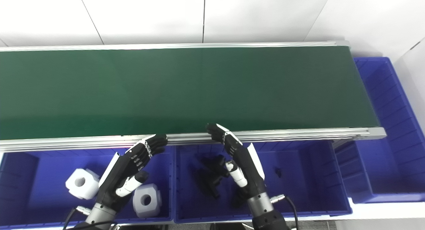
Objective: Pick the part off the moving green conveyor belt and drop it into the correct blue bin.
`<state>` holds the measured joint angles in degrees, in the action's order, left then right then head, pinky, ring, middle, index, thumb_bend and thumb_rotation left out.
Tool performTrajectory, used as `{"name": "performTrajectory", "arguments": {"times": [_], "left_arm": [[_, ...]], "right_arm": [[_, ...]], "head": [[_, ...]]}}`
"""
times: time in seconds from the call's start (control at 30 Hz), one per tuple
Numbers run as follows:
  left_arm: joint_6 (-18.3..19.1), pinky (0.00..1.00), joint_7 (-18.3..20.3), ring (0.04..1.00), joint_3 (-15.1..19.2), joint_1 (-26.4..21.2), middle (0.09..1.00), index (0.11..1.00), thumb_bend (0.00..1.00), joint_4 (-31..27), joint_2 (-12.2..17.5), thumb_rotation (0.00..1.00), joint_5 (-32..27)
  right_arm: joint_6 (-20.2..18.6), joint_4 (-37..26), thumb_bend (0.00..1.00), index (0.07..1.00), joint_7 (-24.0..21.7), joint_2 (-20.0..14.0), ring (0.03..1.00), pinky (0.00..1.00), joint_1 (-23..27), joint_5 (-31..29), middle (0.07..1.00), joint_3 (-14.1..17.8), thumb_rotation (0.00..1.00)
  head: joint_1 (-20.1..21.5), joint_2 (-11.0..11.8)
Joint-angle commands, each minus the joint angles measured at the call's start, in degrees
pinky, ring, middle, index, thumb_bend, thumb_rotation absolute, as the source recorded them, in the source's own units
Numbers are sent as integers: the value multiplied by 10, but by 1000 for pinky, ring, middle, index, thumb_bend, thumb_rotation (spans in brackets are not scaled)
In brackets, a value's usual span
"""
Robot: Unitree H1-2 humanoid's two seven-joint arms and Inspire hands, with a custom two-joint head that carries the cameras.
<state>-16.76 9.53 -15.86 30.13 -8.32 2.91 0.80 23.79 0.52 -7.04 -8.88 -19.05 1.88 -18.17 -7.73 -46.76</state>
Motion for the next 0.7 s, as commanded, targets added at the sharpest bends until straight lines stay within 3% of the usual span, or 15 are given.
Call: {"name": "performTrajectory", "arguments": {"times": [0.0,0.67], "left_arm": [[-30,875,-9,885,-1,3,848,799,889,-3,-3,731,19],[-41,864,-12,873,-8,0,843,799,881,27,-4,744,48]], "right_arm": [[19,-4,822,826,-4,2,849,842,-3,9,842,5,1000],[31,25,808,814,-14,-14,853,834,0,33,849,3,1000]], "head": [[-1,2],[-23,31]]}}
